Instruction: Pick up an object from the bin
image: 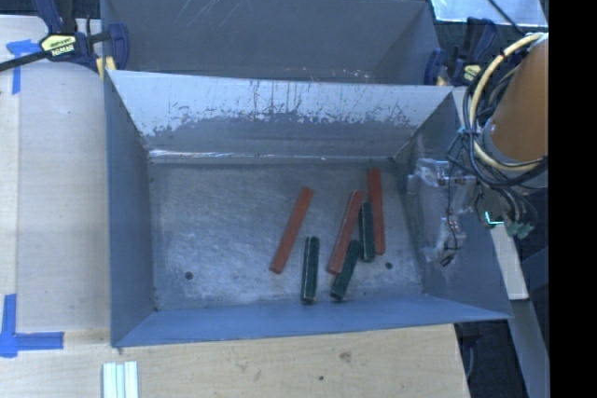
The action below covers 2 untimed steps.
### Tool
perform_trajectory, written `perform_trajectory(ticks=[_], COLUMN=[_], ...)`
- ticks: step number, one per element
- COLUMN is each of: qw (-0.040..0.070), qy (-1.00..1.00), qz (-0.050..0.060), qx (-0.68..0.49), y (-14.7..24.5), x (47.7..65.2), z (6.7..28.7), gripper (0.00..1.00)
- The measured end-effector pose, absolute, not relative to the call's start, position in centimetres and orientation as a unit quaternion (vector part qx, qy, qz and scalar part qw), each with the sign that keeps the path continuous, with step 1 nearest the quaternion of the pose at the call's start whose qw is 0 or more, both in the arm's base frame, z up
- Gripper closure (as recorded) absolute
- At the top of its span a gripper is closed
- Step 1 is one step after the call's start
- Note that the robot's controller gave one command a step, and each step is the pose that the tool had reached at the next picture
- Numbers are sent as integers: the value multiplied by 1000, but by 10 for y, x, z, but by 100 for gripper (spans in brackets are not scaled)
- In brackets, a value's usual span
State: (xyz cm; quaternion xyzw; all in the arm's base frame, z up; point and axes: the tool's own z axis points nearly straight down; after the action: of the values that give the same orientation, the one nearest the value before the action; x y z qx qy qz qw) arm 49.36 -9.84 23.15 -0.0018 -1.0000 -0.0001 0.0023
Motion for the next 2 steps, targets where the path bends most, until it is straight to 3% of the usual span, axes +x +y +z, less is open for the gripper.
perform_trajectory(ticks=[1,2], qw=[-1,-3], qy=[-997,-956], qz=[0,1], qx=[80,294], y=[-109,-84], x=[538,576], z=[67,71], gripper=[0,0])
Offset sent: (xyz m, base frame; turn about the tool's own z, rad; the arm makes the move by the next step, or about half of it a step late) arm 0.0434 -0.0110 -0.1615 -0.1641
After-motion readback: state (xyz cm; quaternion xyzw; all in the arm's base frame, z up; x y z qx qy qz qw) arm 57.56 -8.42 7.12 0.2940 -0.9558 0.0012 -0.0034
